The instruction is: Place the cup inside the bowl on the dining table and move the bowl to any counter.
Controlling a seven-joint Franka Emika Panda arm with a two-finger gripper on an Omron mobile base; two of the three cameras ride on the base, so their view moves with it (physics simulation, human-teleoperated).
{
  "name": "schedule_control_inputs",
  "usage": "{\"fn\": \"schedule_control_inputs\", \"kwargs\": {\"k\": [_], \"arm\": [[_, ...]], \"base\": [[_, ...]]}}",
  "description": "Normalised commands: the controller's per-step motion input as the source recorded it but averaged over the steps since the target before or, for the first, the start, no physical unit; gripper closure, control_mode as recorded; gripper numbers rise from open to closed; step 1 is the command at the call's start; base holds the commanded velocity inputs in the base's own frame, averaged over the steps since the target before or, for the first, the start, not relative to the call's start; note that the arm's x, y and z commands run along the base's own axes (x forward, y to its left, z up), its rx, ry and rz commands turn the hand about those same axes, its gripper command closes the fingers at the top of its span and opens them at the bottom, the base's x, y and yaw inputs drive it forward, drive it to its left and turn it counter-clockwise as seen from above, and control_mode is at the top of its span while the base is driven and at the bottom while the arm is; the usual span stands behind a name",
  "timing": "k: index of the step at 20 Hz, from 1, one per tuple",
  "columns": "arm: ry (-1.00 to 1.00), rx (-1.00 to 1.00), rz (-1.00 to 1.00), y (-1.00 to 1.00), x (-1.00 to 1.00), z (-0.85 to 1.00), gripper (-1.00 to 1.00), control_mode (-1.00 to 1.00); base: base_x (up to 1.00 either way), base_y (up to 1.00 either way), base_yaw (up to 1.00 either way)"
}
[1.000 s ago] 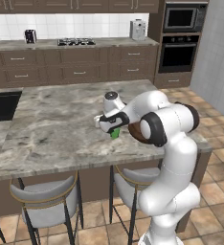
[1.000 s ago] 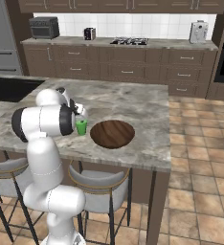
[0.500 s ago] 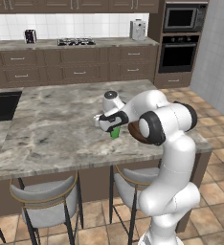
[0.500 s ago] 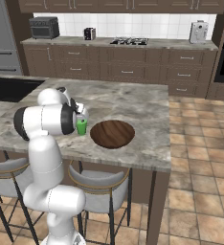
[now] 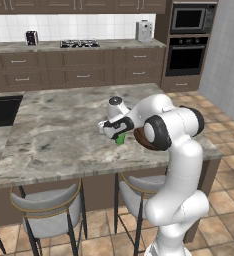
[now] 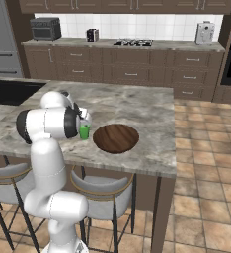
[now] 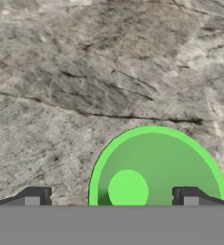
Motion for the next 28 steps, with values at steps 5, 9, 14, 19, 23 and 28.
{"fn": "schedule_control_inputs", "kwargs": {"k": [5, 9, 14, 19, 23, 28], "arm": [[0.0, 0.0, 0.0, 0.0, 0.05, -0.11, -1.0, -1.0], [0.0, 0.0, 0.0, 0.0, 0.0, 0.0, -1.0, -1.0], [0.0, 0.0, 0.0, 0.0, 0.0, 0.0, -1.0, -1.0], [0.0, 0.0, 0.0, 0.0, 0.0, 0.0, -1.0, -1.0], [0.0, 0.0, 0.0, 0.0, 0.0, 0.0, 1.0, -1.0], [0.0, 0.0, 0.0, 0.0, 0.0, 0.0, 1.0, -1.0]], "base": [[0.0, 0.0, 0.0], [0.0, 0.0, 0.0], [0.0, 0.0, 0.0], [0.0, 0.0, 0.0], [0.0, 0.0, 0.0], [0.0, 0.0, 0.0]]}}
